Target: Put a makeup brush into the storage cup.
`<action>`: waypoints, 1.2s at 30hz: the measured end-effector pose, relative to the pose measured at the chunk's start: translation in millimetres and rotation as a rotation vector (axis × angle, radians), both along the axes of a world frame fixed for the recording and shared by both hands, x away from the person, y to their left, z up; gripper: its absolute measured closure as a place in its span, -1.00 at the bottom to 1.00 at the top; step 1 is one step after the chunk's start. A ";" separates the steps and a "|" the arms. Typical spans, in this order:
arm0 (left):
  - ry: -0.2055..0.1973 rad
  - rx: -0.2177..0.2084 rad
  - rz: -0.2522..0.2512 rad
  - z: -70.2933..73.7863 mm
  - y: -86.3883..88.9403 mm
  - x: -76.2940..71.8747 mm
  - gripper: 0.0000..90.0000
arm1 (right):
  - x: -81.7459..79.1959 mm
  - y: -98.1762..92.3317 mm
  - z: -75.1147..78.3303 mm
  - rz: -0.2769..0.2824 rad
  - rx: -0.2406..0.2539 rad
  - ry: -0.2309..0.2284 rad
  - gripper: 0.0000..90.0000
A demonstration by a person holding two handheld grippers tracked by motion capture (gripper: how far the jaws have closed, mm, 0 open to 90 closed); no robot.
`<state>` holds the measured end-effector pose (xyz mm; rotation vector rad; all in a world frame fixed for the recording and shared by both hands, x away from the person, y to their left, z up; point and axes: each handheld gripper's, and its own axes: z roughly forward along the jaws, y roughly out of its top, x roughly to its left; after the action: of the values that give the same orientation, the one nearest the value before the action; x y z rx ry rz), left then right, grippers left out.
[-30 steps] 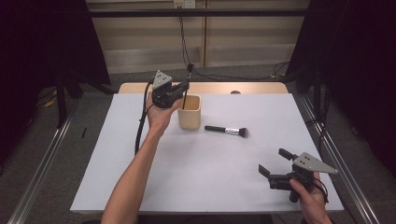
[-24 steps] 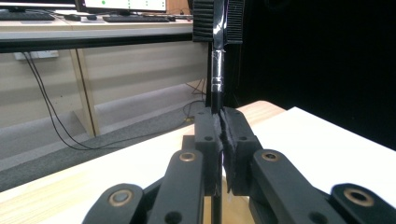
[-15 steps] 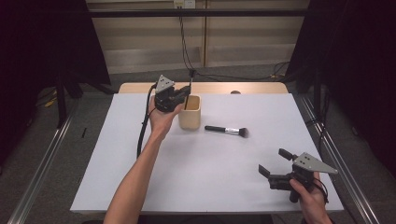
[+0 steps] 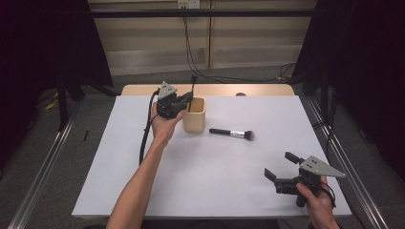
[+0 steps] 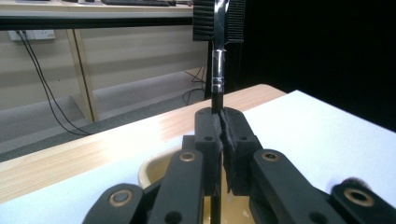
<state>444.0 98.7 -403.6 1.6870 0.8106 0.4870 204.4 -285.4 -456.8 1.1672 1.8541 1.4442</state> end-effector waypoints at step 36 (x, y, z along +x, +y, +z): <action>0.067 0.010 0.017 -16.4 9.7 -4.2 0.44 | 0.5 0.4 -0.1 0.004 0.000 -0.001 -1.00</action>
<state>439.8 108.4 -420.1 1.7141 0.8730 0.4493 204.9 -285.1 -456.9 1.1633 1.8571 1.4467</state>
